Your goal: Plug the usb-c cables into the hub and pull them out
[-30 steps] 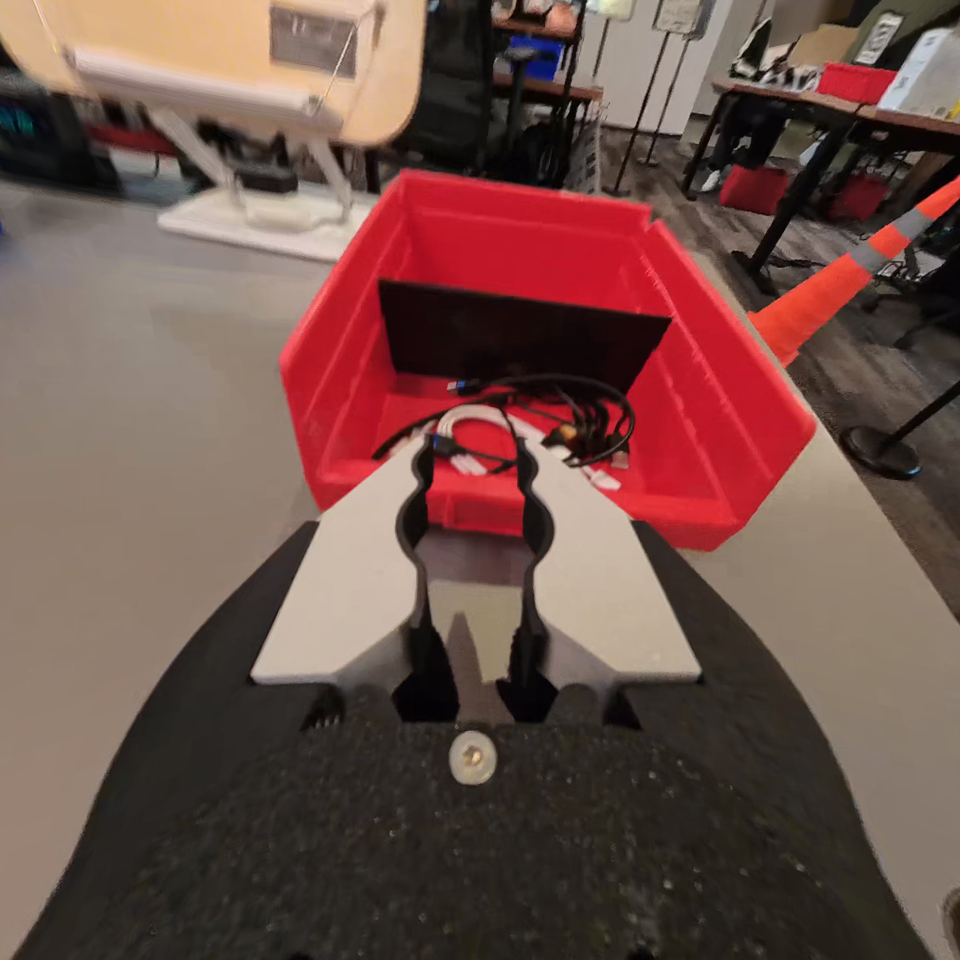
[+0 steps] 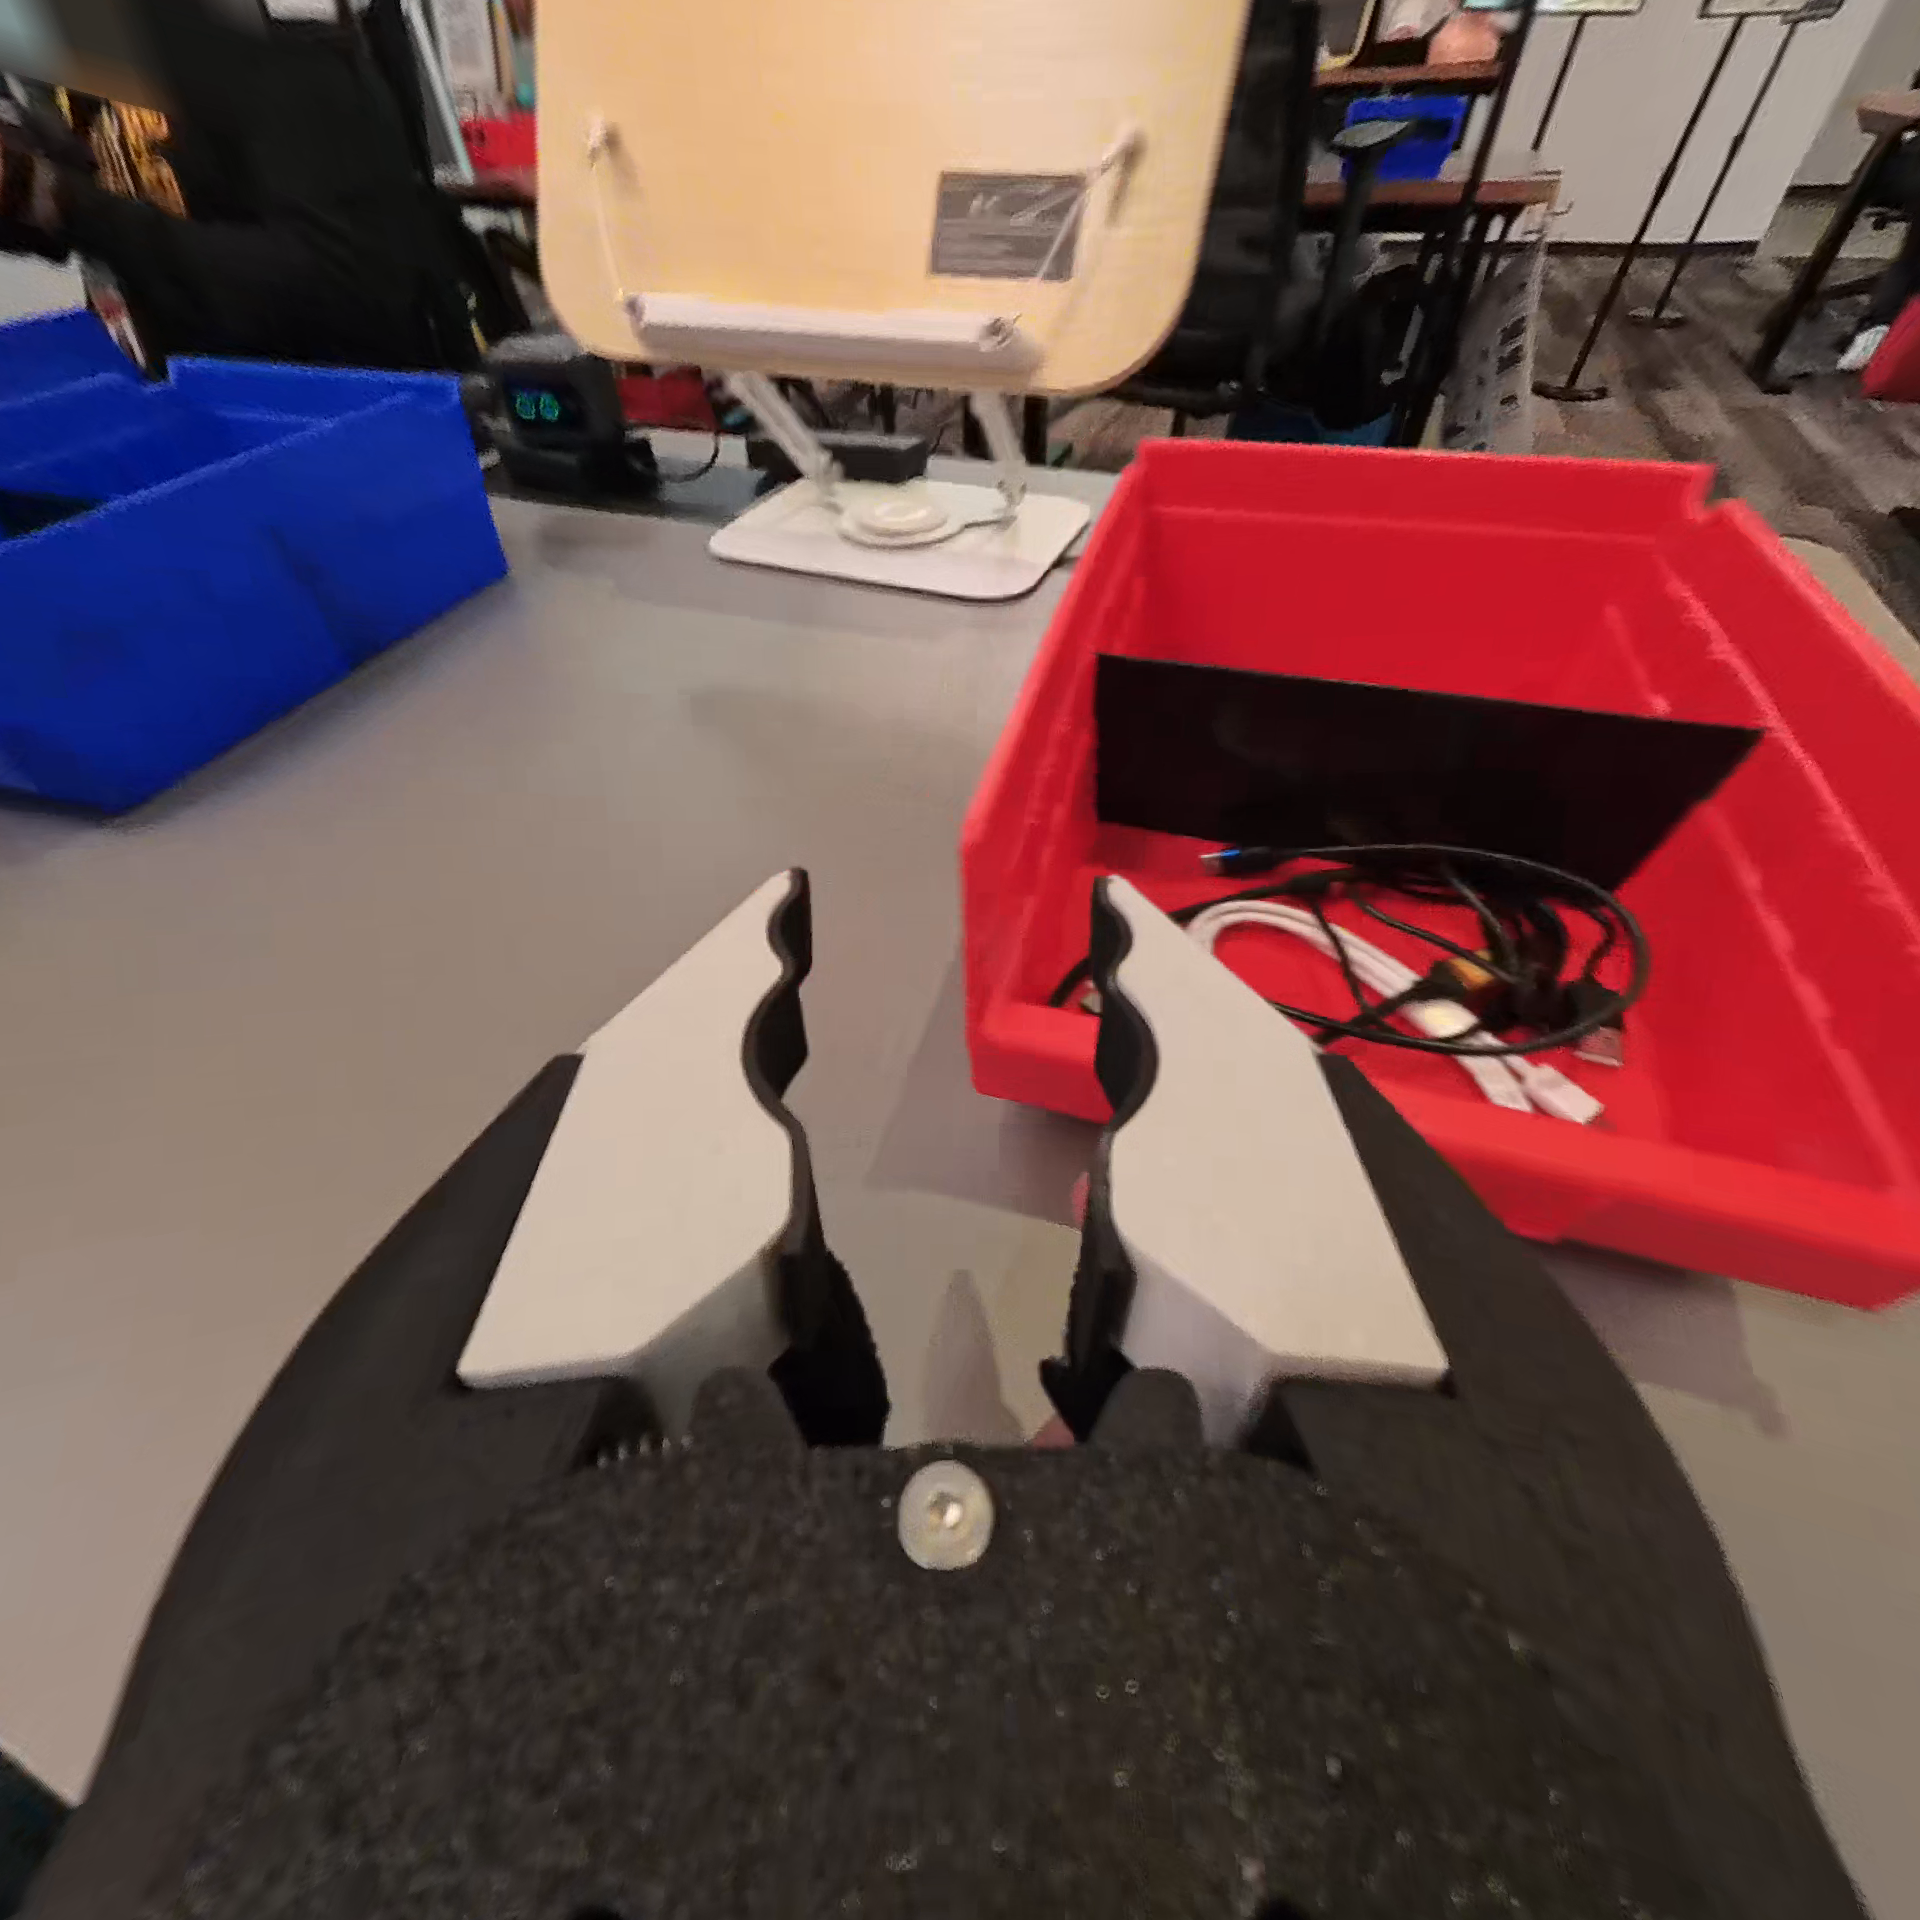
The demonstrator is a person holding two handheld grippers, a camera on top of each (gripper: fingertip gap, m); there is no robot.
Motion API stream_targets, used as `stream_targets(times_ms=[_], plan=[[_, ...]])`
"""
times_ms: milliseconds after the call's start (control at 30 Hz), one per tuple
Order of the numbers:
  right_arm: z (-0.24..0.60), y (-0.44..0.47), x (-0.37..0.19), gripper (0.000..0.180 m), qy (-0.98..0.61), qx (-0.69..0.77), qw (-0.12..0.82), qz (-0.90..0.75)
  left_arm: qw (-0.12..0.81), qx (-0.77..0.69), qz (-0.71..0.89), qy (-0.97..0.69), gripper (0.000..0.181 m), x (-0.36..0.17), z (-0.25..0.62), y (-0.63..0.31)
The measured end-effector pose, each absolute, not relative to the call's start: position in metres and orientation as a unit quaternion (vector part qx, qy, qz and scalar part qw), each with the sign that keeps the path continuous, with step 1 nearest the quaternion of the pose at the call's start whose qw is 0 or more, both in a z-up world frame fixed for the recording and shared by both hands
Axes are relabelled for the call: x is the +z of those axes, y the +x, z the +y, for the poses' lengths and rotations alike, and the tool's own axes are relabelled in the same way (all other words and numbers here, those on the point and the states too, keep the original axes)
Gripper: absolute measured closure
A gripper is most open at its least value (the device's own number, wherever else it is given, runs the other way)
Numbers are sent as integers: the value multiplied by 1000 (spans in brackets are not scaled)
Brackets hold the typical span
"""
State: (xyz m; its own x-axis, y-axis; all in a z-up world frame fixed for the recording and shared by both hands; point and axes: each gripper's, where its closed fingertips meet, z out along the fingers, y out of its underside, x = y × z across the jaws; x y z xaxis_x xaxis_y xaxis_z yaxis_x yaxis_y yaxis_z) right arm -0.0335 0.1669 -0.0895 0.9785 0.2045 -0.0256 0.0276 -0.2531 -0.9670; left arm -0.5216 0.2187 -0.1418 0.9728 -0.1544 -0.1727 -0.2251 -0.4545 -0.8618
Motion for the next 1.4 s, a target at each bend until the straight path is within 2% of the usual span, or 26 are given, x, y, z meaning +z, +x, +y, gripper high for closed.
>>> stream_targets(times_ms=[133,300,433,533,567,600,700,800,900,967,1100,1133,1233,1300,1333,1367,1400], plan=[[192,-52,-105,126,-798,22,596,-88,537,83,114,-832,135,-136,207,-526],[213,-56,-108,130,-808,46,584,-63,536,71,115,-833,130,-139,192,-525],[204,-74,-108,135,-803,88,581,-104,550,63,112,-825,130,-132,187,-512],[183,-114,-107,147,-788,151,570,-175,569,40,138,-810,114,-123,183,-478],[173,-128,-104,149,-779,169,571,-196,576,19,149,-804,128,-119,180,-460],[164,-140,-100,146,-771,178,576,-207,584,-5,164,-795,133,-114,175,-439],[139,-156,-84,139,-751,157,601,-223,594,-59,212,-773,130,-102,161,-376],[125,-133,-57,136,-724,89,660,-179,571,-115,276,-765,127,-109,147,-311],[118,-62,-40,136,-716,-31,695,-55,540,-165,324,-759,129,-115,137,-258],[112,-23,-49,134,-729,-56,682,26,548,-186,323,-749,134,-107,142,-230],[97,0,-84,131,-771,-65,627,96,511,-229,334,-759,124,-112,150,-171],[94,3,-93,133,-782,-75,610,106,500,-225,332,-767,128,-119,153,-161],[90,6,-122,140,-814,-90,560,127,484,-173,306,-801,154,-144,167,-156],[91,8,-136,155,-825,-83,543,136,492,-177,303,-797,157,-145,169,-155],[93,9,-141,173,-829,-81,536,141,491,-179,300,-798,163,-145,170,-156],[96,13,-141,176,-825,-90,539,144,492,-178,291,-801,175,-144,174,-159],[99,16,-140,176,-822,-105,542,136,496,-178,286,-800,175,-143,176,-161]])
